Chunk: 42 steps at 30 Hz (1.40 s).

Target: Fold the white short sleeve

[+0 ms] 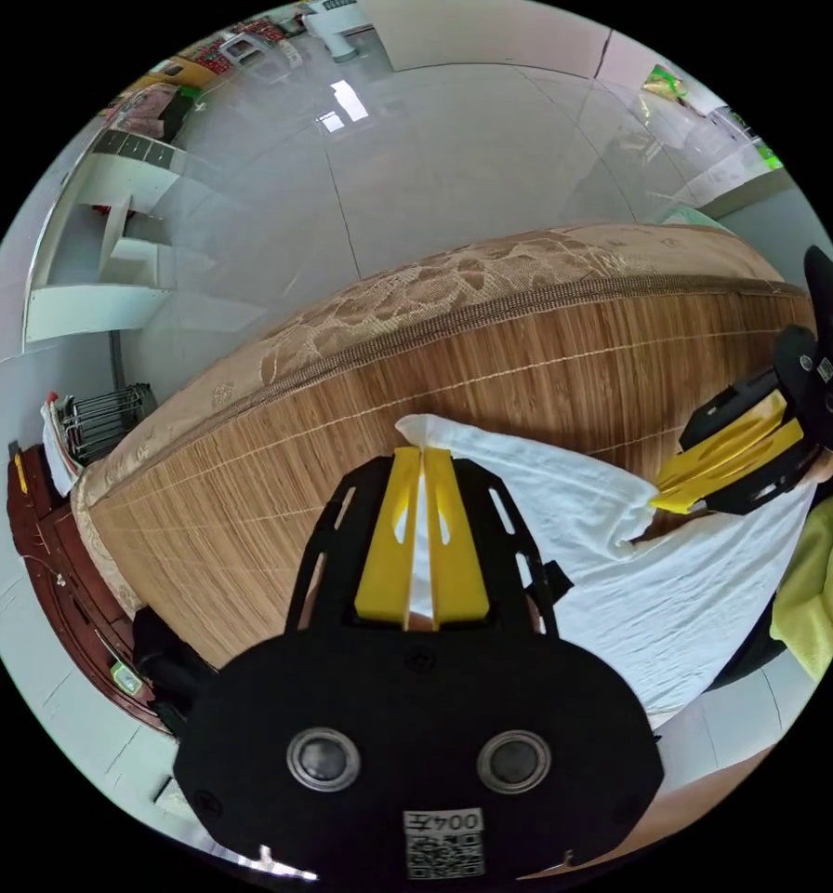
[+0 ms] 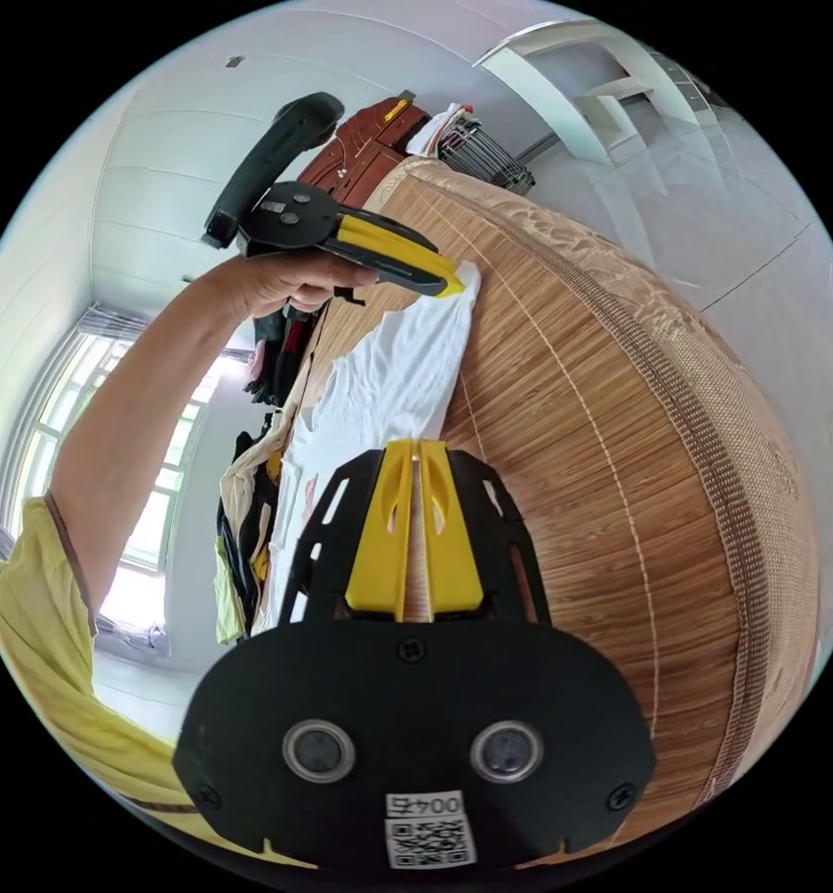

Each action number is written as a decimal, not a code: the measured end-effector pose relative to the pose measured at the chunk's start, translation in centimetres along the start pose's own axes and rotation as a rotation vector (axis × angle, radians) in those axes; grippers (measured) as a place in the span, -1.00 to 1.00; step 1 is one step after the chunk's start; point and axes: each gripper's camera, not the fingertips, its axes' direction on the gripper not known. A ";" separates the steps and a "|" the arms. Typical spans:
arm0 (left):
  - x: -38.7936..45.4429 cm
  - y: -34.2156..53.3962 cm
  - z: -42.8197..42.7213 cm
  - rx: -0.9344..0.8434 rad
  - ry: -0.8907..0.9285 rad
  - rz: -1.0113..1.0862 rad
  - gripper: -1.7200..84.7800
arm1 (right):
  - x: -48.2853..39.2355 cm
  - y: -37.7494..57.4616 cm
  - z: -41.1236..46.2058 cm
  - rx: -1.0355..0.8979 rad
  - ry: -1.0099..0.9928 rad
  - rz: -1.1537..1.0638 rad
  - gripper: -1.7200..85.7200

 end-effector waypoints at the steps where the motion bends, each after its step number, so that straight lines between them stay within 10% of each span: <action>1: -0.2 1.2 -0.6 0.029 -0.016 -0.025 -0.94 | -0.7 0.0 -0.2 0.018 0.001 -0.005 -0.95; 17: 4.2 29.8 -9.0 0.505 -0.383 -0.506 -0.92 | -24.5 4.0 2.0 0.151 0.617 -0.814 -0.95; 25: 8.5 39.4 -1.3 0.284 -0.337 -0.650 -0.79 | -31.7 8.0 9.9 -0.049 0.858 -1.216 -0.90; 42: 4.5 49.8 -5.9 0.133 -0.234 -0.655 -0.68 | -29.9 -2.4 3.9 -0.256 0.437 -0.904 -0.74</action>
